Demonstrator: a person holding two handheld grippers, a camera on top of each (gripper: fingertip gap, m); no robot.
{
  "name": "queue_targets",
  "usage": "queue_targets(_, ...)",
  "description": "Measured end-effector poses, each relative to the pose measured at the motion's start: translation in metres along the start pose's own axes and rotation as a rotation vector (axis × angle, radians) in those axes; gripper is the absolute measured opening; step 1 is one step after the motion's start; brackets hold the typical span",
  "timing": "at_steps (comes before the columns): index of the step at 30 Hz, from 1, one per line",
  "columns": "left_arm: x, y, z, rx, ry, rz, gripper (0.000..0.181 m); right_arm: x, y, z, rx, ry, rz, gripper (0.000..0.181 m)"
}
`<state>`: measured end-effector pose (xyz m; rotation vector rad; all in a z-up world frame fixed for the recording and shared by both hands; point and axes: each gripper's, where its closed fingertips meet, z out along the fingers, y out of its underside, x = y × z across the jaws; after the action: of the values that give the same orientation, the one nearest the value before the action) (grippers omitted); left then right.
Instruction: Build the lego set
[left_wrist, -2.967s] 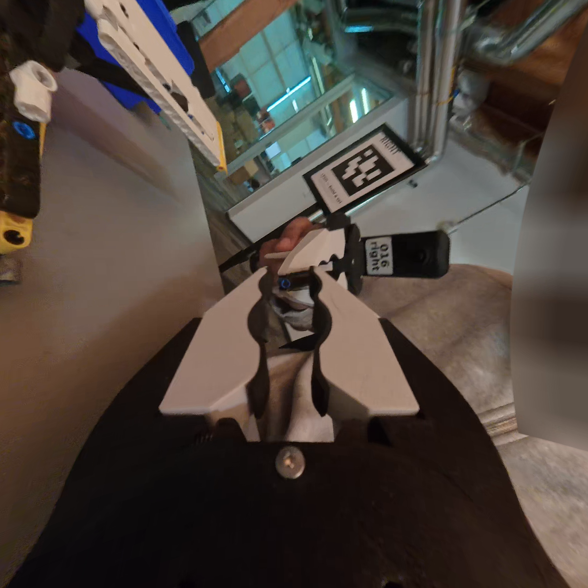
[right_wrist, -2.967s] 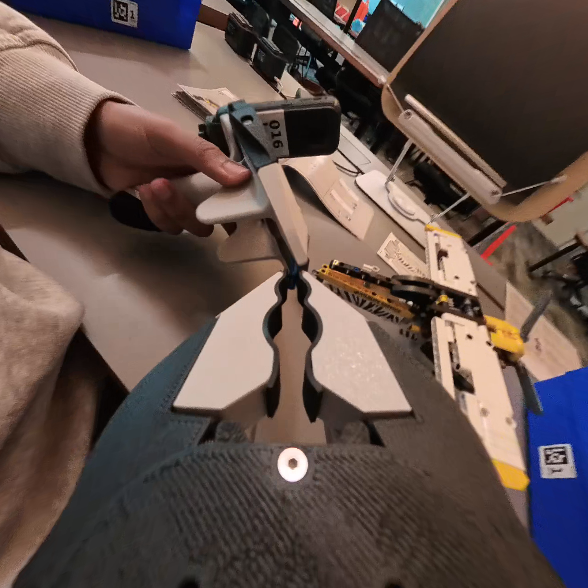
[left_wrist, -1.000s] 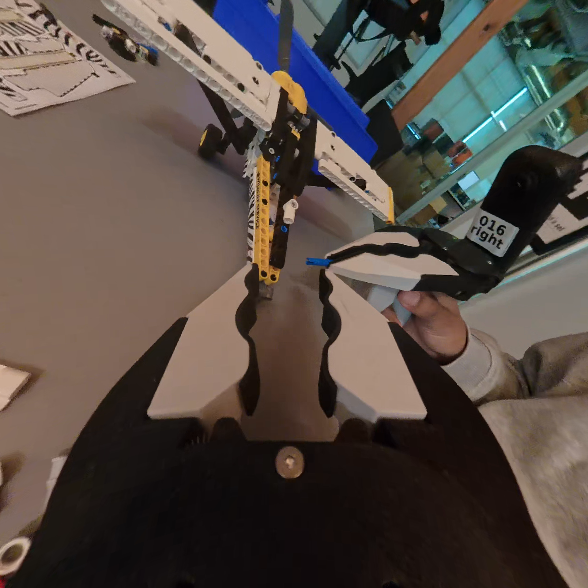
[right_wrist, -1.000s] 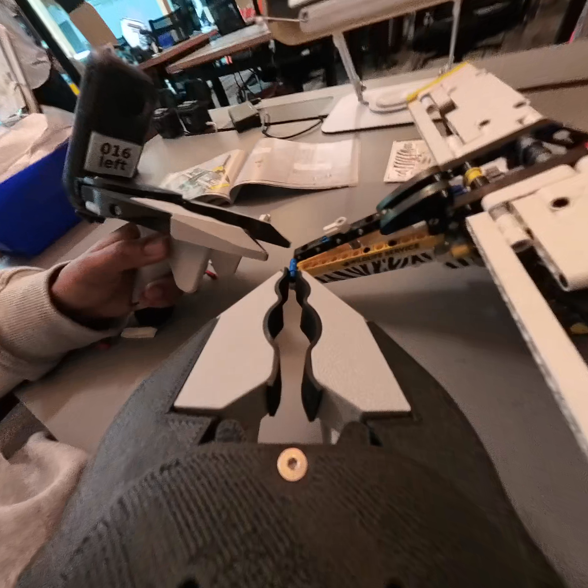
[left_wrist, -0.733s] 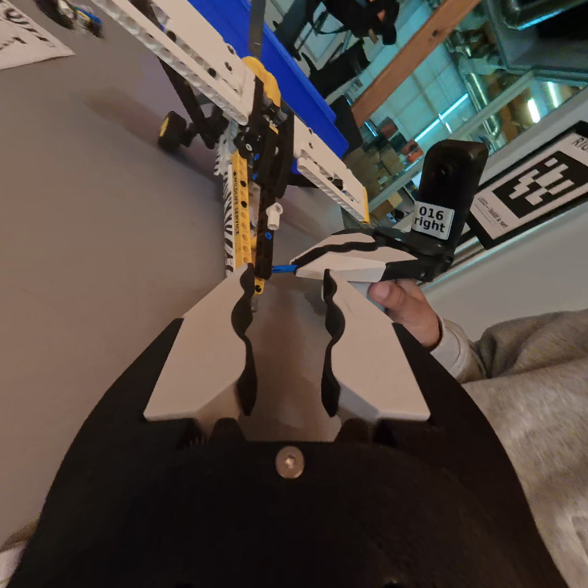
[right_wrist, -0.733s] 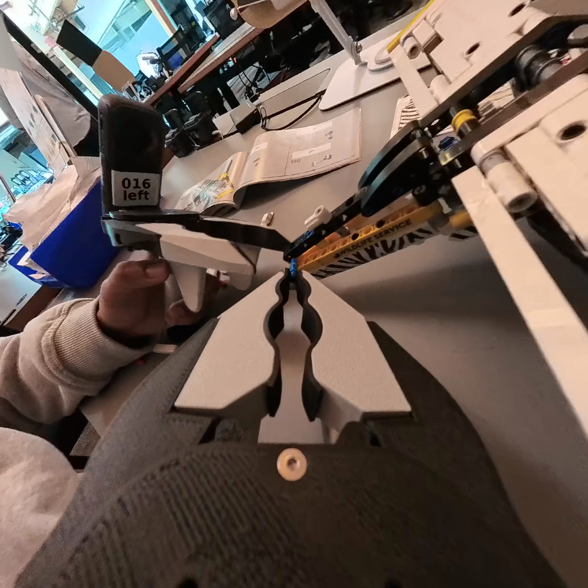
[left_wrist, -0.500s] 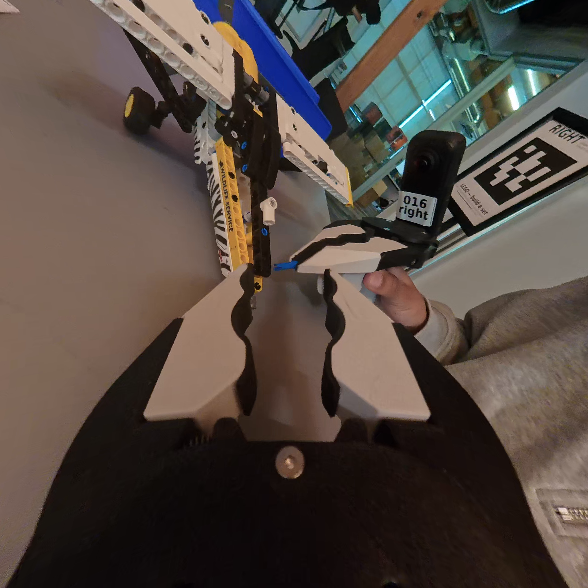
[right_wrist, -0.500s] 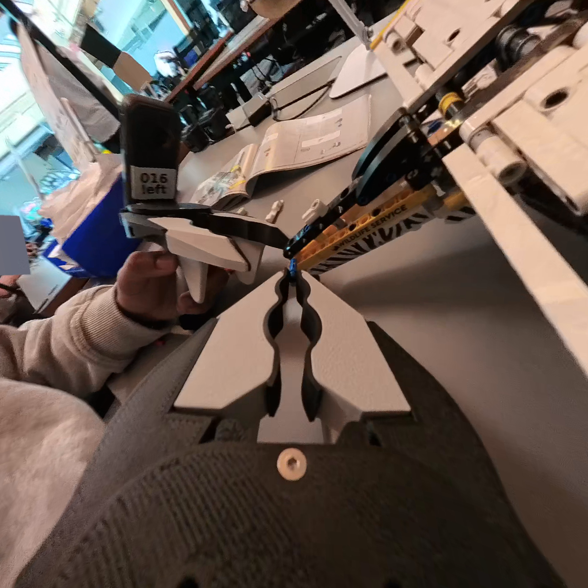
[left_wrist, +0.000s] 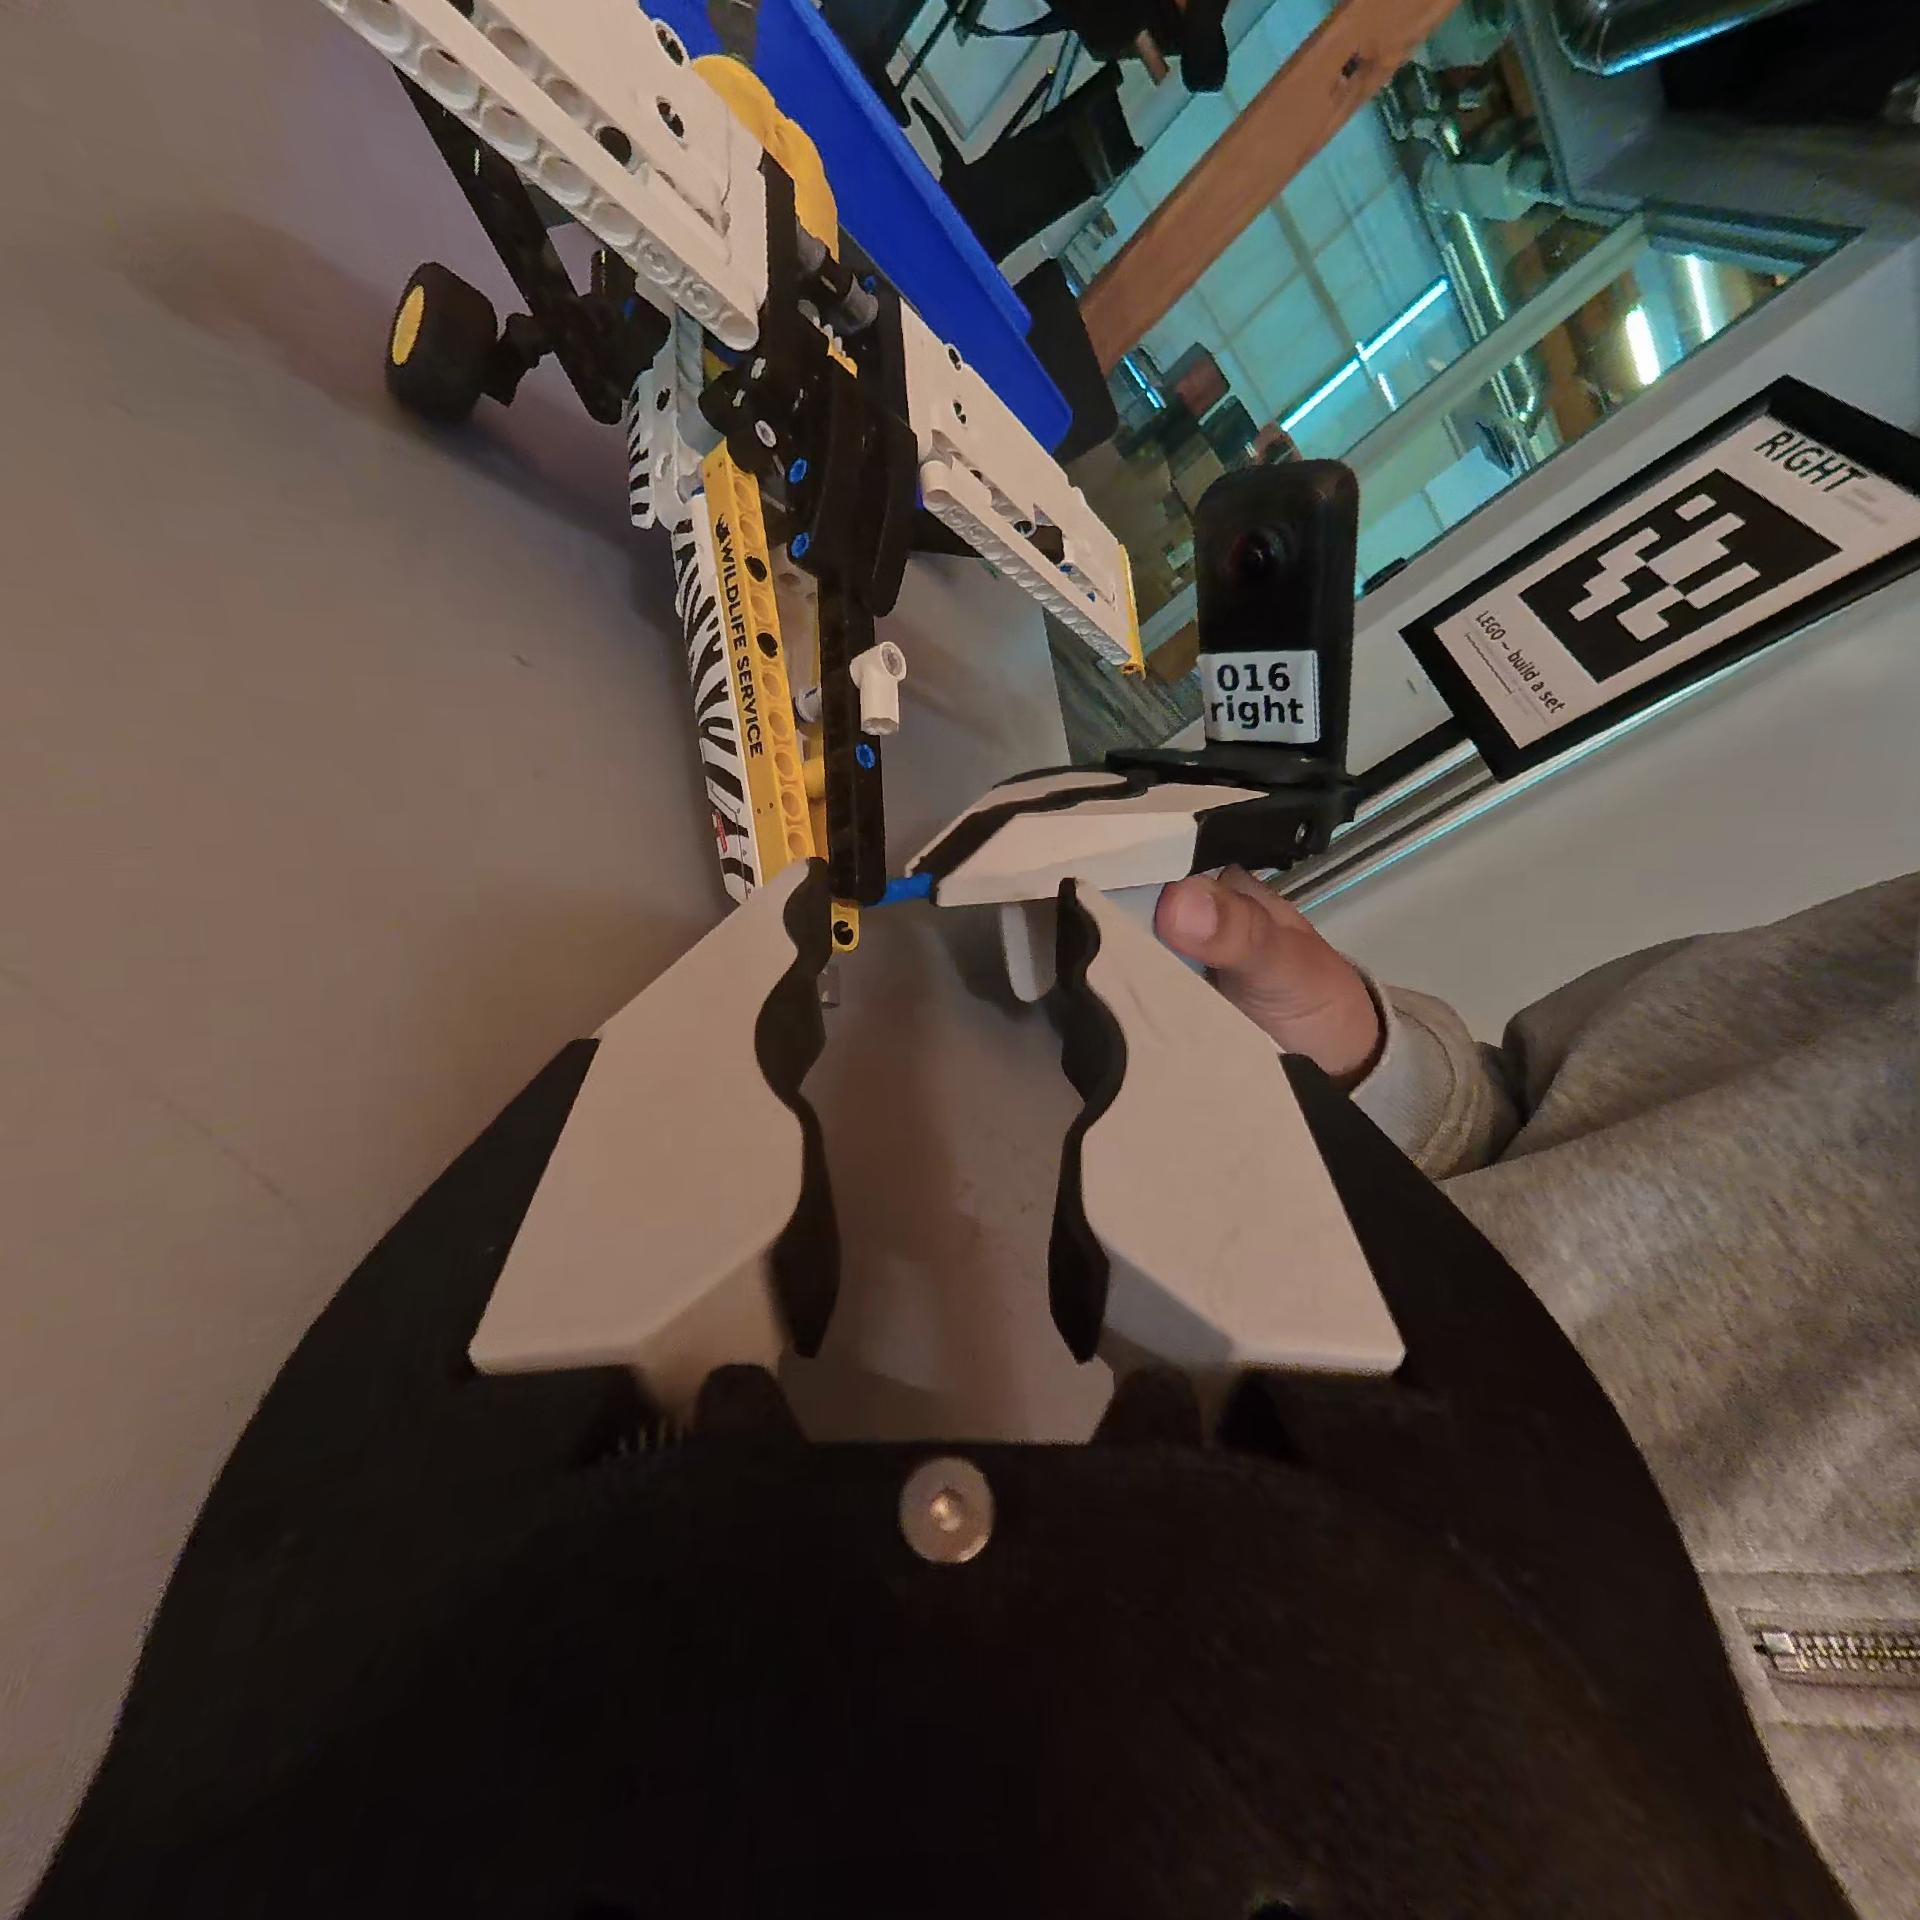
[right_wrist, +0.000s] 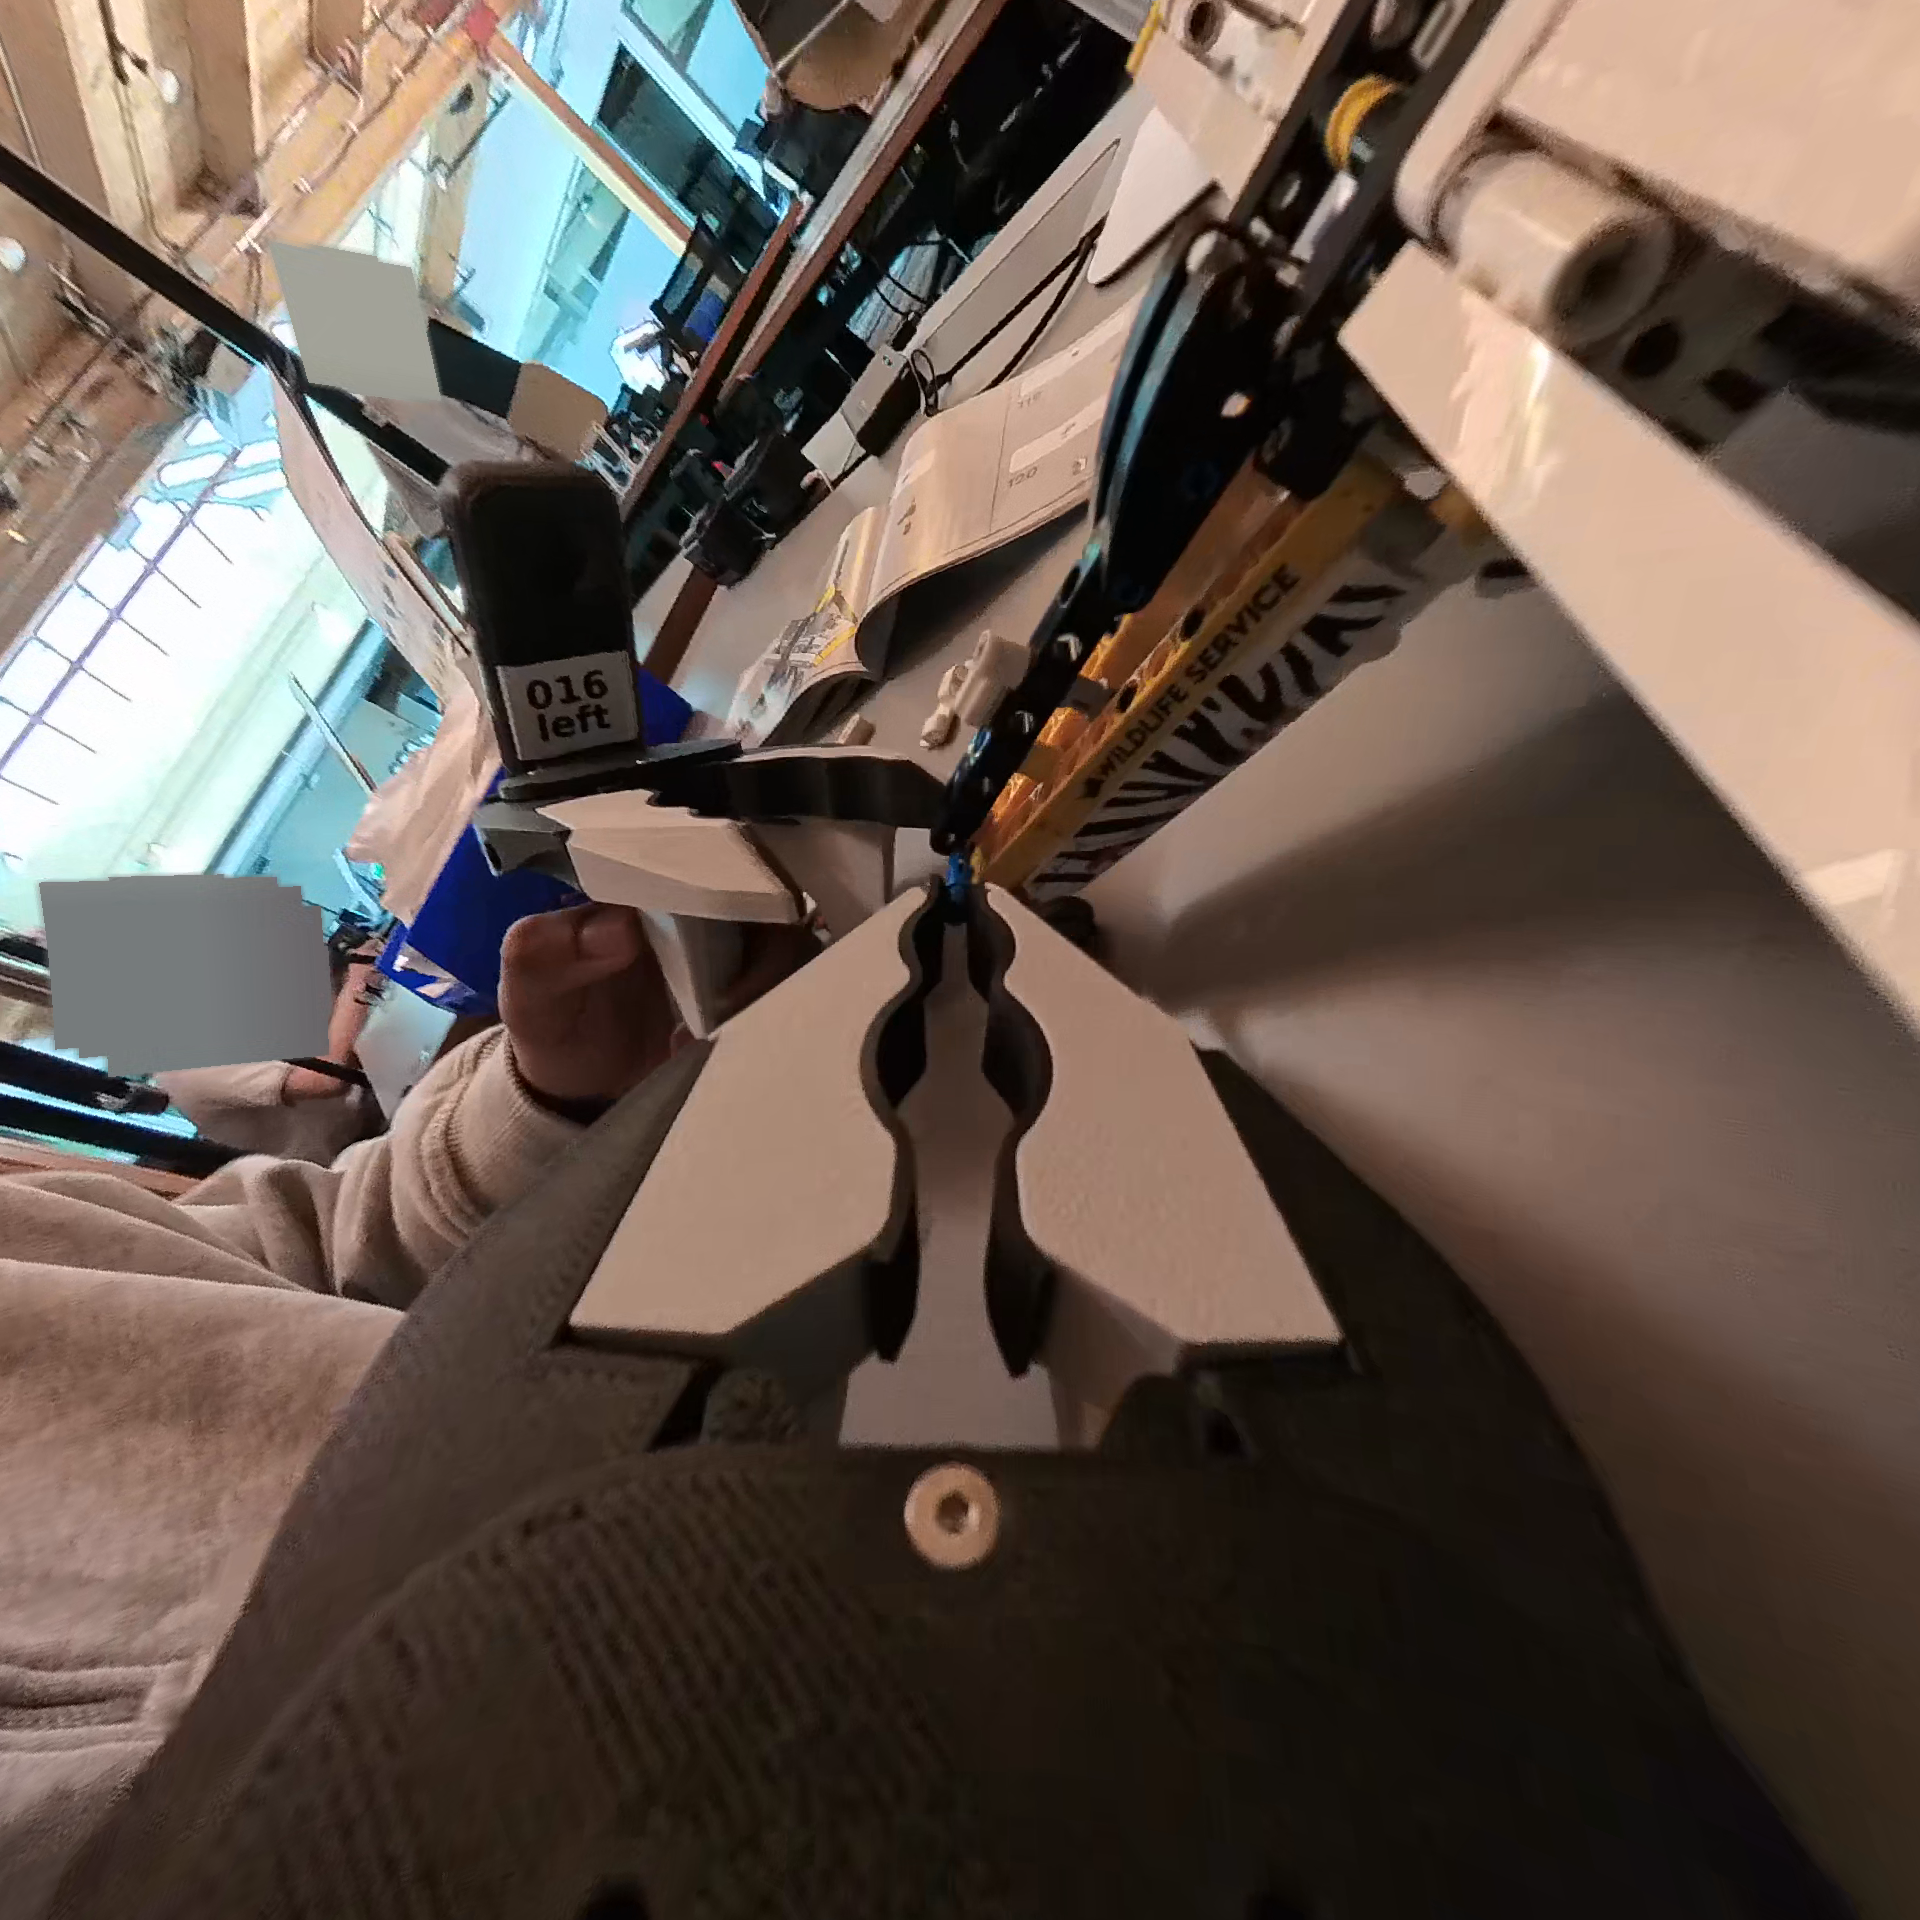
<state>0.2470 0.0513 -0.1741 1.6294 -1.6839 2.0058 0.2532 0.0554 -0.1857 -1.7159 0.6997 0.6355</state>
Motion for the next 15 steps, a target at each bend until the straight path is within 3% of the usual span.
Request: queue_targets(15, -0.0007, 0.0, -0.0003, 0.01, -0.02, 0.005, 0.044, -0.0019, -0.0036, 0.0004, 0.145, 0.034, 0.13, 0.003)
